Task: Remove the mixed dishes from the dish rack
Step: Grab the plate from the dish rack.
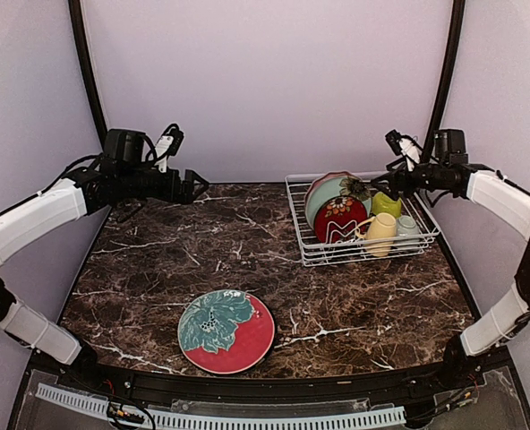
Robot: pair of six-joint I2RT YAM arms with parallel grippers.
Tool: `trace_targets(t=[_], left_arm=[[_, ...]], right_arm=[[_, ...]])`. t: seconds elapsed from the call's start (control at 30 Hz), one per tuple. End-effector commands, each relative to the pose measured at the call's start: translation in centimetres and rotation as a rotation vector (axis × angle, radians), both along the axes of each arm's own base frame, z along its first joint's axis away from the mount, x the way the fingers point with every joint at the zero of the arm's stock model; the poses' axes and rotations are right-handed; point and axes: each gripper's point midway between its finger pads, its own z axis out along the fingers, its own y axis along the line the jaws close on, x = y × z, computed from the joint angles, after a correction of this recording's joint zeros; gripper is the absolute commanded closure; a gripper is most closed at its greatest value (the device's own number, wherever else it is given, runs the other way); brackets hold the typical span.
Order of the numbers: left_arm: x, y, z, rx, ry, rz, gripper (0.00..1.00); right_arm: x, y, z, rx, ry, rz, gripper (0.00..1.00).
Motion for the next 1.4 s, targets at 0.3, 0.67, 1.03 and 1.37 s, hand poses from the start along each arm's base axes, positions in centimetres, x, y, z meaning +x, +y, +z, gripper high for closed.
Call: trace_targets(t=[0.3, 0.67, 1.03, 1.37], left_arm=[[0.0, 1.6, 0.5, 0.045, -0.072, 0.058, 0.01], [0.0, 2.1, 0.8, 0.051, -0.101, 0.079, 0.01], [0.3, 1.7, -0.3, 0.053, -0.071, 0.070, 0.01], [0.4, 1.3, -0.8, 0.044, -0.053, 0.056, 0.01]], right_arm=[[3.4, 0.3, -0.3, 0.013, -0.077, 0.231, 0.36], [5.9, 1.0, -2.3, 0.038, -0.019, 0.304, 0.37], [6.3, 2.7, -4.8, 0.104, 0.065, 0.386, 0.43], [6.4, 3.4, -6.8, 0.119, 0.120, 0.416, 0.57]])
